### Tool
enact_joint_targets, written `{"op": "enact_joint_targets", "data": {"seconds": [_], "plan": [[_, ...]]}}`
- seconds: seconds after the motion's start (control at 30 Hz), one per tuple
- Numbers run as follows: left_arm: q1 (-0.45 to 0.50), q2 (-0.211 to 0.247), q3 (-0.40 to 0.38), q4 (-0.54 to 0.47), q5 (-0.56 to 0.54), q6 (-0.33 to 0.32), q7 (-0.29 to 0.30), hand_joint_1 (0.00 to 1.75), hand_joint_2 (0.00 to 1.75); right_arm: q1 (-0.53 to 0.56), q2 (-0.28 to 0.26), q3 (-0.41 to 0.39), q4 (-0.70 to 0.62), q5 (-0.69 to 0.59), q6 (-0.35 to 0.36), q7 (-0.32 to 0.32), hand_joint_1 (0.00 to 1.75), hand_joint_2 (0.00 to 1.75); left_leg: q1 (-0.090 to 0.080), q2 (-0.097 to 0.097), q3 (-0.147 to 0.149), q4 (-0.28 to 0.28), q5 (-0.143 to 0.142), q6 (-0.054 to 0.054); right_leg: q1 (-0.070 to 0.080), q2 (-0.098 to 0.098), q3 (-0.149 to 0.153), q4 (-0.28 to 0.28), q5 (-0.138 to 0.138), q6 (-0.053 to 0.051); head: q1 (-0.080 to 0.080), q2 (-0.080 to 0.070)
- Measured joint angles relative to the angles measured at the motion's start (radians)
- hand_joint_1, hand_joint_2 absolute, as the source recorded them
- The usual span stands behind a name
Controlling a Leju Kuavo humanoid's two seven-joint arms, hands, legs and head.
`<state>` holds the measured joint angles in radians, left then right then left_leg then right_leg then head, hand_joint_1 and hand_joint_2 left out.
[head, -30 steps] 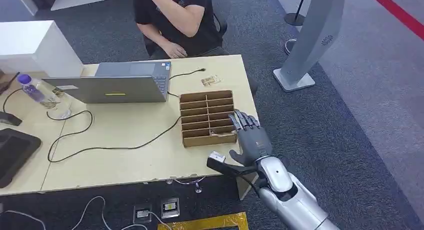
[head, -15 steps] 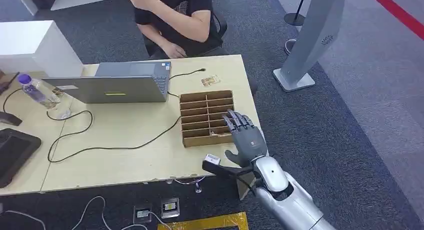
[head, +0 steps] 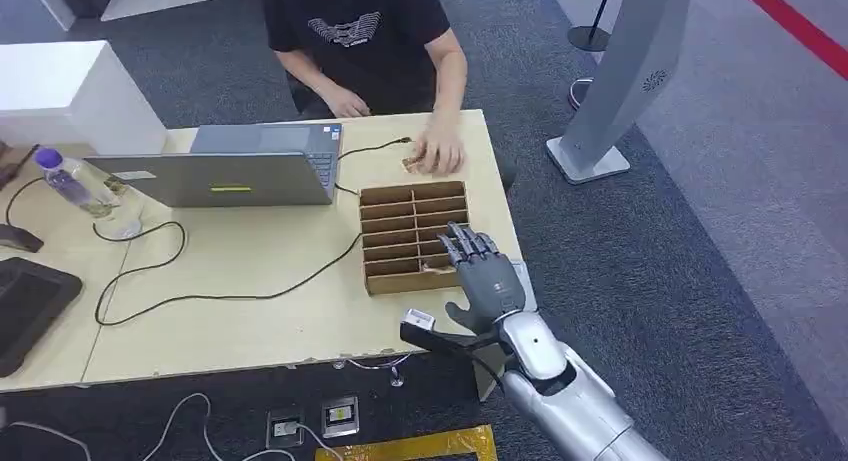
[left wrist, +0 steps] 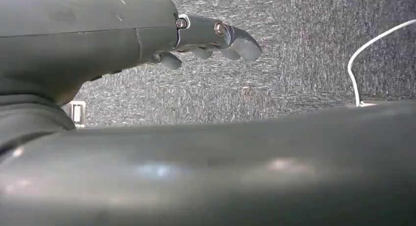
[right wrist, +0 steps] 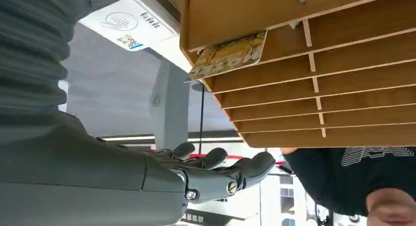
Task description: Pass the card to the sensor for recognition and then transmit it.
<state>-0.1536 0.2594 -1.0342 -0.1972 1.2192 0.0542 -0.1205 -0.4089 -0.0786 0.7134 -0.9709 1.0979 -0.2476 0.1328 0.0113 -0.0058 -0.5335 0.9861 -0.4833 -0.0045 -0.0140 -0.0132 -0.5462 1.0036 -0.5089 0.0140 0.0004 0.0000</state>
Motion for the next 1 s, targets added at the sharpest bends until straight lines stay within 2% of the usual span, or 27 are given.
{"op": "enact_joint_targets", "data": {"seconds": [0.57, 1.0], "plan": [[-0.001, 0.005, 0.000, 0.000, 0.000, -0.009, 0.000, 0.00, 0.00, -0.061, 0.043, -0.001, 0.134, 0.053, -0.052, 0.001, 0.00, 1.75, 0.000, 0.000, 0.000, 0.000, 0.000, 0.000, 0.000, 0.001, 0.000, 0.000, 0.000, 0.000, 0.000, 0.000], [-0.001, 0.008, 0.000, 0.000, -0.005, -0.019, 0.000, 0.00, 0.00, -0.068, 0.052, -0.002, 0.178, 0.053, -0.051, -0.010, 0.00, 1.75, 0.000, 0.000, 0.000, 0.000, 0.000, 0.000, 0.000, 0.001, 0.000, 0.000, 0.000, 0.000, 0.000, 0.000]]}}
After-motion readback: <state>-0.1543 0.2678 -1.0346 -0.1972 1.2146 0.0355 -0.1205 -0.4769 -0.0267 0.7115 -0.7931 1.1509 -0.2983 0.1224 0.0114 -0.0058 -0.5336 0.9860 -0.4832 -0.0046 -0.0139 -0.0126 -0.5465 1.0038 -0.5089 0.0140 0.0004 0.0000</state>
